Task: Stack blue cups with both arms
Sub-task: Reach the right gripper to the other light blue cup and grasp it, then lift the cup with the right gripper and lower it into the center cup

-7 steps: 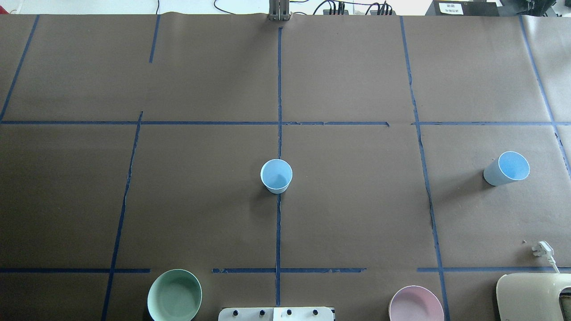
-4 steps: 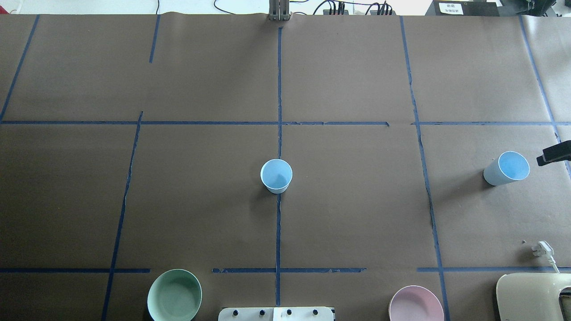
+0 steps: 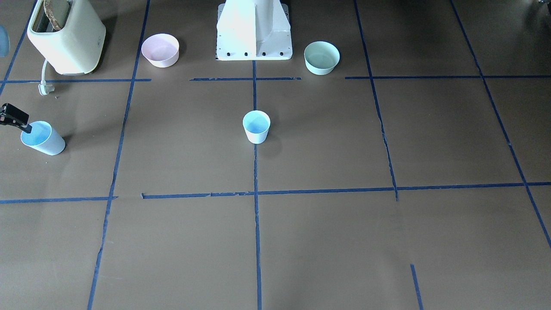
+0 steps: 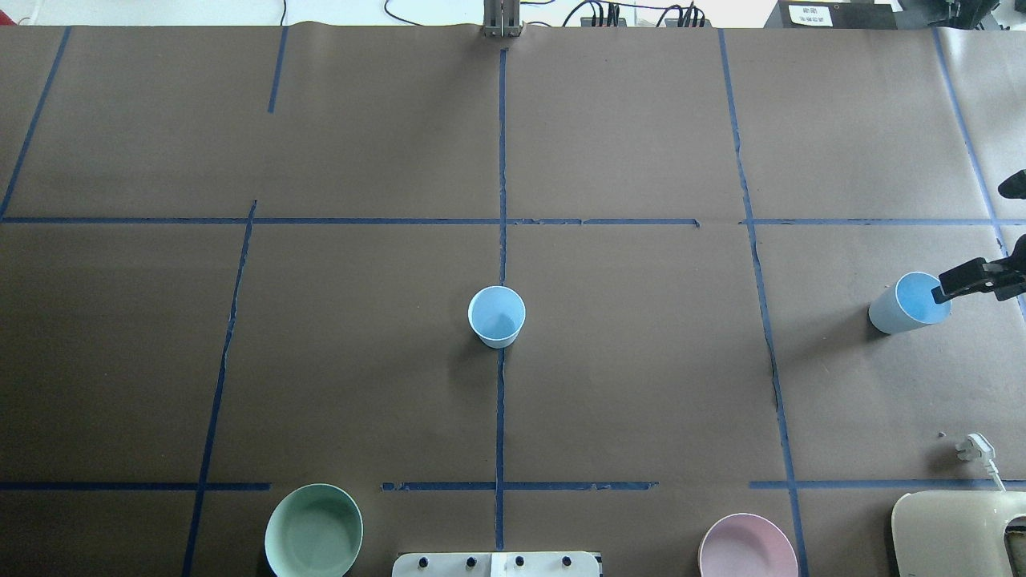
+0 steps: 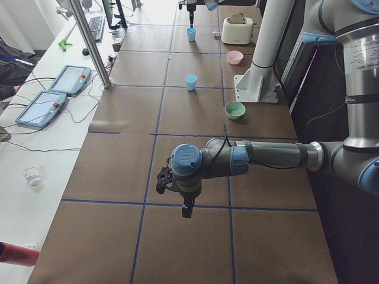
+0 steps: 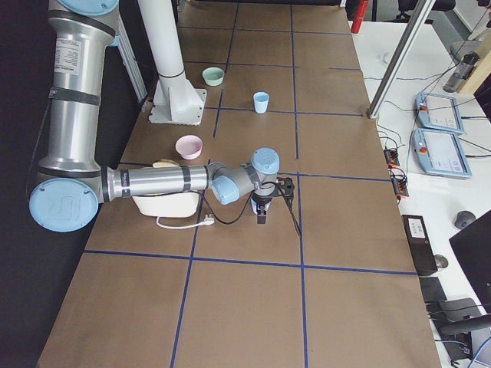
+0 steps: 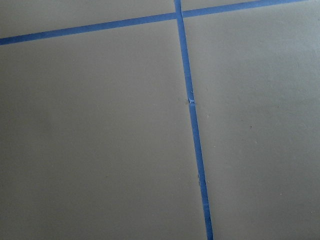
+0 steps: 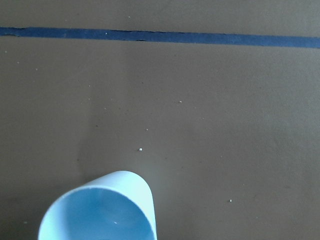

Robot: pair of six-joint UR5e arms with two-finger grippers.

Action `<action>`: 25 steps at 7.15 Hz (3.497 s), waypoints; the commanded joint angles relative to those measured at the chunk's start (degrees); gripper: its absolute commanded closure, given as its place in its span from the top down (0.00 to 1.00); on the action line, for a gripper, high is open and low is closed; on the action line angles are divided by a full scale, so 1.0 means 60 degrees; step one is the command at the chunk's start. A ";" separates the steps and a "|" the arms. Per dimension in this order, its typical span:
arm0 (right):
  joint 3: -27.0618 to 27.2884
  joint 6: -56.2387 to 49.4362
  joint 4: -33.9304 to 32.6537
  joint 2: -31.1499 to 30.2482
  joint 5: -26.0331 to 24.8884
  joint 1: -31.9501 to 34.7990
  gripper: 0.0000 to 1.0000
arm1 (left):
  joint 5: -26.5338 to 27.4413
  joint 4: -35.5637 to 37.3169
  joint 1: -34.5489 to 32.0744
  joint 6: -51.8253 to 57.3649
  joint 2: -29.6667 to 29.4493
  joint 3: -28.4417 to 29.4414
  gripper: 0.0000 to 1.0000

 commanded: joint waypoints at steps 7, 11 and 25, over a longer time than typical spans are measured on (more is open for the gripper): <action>-0.0541 0.0011 0.0019 0.0454 0.0041 -0.0525 0.02 | 0.0015 0.0011 0.0015 0.0001 0.0000 0.0008 1.00; 0.0936 0.1817 -0.0157 0.0583 0.0099 -0.0699 0.00 | 0.0000 0.0011 0.0015 -0.0464 0.0000 0.0051 1.00; 0.0369 1.0106 -0.5313 0.8467 -0.4149 -0.6150 0.49 | 0.0000 -0.0004 0.0029 -0.0805 -0.0059 -0.0007 1.00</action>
